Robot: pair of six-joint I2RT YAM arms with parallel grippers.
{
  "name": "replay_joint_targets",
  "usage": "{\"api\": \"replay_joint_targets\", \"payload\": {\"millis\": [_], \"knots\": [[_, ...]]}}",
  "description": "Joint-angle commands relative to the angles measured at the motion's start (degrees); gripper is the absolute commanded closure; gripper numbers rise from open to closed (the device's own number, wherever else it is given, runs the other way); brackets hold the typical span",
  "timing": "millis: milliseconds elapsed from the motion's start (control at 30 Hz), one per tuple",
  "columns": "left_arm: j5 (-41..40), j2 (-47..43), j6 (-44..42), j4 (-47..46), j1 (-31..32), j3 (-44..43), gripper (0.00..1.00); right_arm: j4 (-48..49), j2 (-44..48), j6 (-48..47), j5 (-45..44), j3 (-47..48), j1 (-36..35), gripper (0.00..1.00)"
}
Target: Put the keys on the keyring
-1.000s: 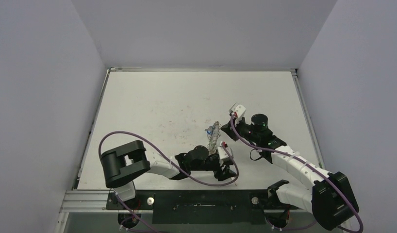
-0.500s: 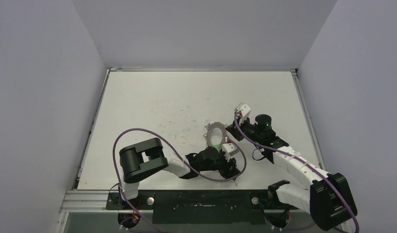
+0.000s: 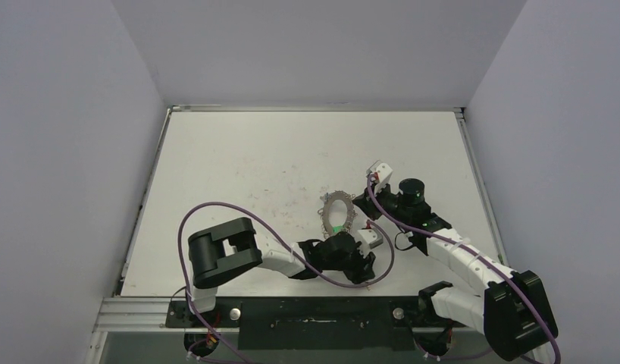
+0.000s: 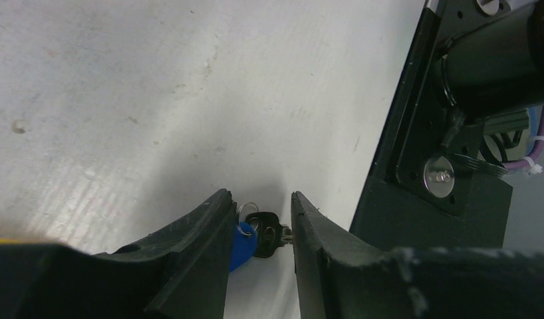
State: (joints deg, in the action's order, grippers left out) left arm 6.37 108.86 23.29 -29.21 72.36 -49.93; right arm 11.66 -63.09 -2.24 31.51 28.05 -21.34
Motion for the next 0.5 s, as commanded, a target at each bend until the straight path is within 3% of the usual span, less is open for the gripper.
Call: {"api": "replay_joint_targets", "payload": {"millis": [0,200,267,467], "knots": [[-1.8,1.2,-1.3,4.7,1.8,-1.7,0.67,1.9,2.1,0.7,1.2,0.5,0.3,1.0],[-2.9,0.3,-2.7,5.6,2.3,-1.5,0.88,1.4,2.6,0.7,1.3,0.5,0.4,1.0],[-2.7,-0.6,-3.5,5.2,2.3,-1.3,0.98,1.1,2.8,0.7,1.3,0.6,0.4,1.0],[-2.7,-4.5,-3.6,3.6,2.0,0.5,1.0,0.3,3.3,0.8,1.7,1.0,0.4,1.0]]}}
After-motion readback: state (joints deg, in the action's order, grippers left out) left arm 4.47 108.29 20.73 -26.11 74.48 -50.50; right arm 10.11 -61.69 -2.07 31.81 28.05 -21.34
